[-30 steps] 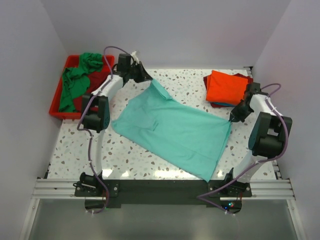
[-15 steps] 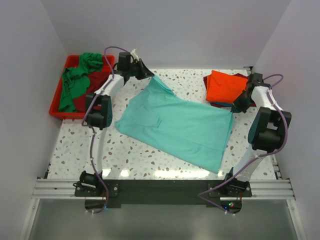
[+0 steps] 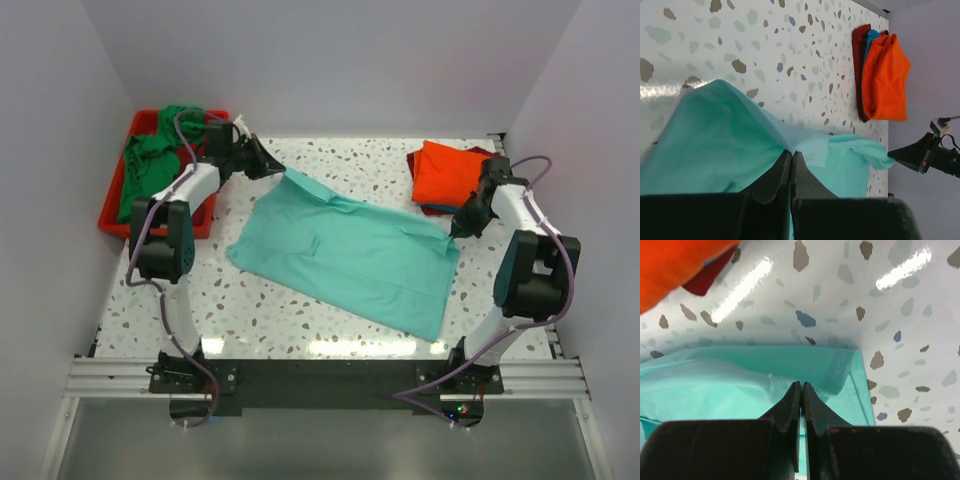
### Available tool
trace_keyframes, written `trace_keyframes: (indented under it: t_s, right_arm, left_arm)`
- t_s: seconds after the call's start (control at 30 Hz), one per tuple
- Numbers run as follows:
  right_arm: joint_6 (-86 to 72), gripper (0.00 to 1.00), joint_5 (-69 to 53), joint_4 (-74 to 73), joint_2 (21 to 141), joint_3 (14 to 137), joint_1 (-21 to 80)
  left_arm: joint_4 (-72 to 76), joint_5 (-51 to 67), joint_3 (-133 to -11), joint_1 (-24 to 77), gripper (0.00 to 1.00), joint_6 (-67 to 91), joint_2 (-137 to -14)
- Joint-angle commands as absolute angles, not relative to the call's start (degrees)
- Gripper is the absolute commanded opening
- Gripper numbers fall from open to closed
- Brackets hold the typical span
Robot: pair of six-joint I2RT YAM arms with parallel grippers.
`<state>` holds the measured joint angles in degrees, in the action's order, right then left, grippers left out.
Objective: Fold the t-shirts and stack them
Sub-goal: Fold the tshirt
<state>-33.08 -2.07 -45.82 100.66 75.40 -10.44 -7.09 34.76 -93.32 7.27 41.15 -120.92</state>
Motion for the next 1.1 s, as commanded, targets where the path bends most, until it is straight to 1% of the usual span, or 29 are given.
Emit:
trace_keyframes:
  t_s: [0.0,0.2,0.63,0.73,1.07]
  right_arm:
    - [-31.91,0.0,-0.36,-45.61,95.2,72.96,-9.93]
    - [-30.59,0.0,1.23,-46.23,90.62,68.91,-9.84]
    - [-28.83,0.0,2.02,-48.07,86.84,64.52,-8.62]
    - [-28.48,0.0,2.29,-48.34,85.7,62.94,-8.26]
    - [-29.0,0.0,3.78,-49.04,83.15,58.63,-5.8]
  left_arm:
    - [-7.2,35.6,-87.46,6.77,0.0,39.12,-113.04]
    - [-10.28,33.23,-79.02,5.89,0.0,37.44,-104.95]
    - [-17.22,29.8,-64.7,4.57,0.0,34.37,-89.14]
    - [-18.71,28.48,-60.92,3.78,0.0,33.66,-86.76]
    - [-20.65,27.07,-55.55,2.02,0.0,32.0,-84.02]
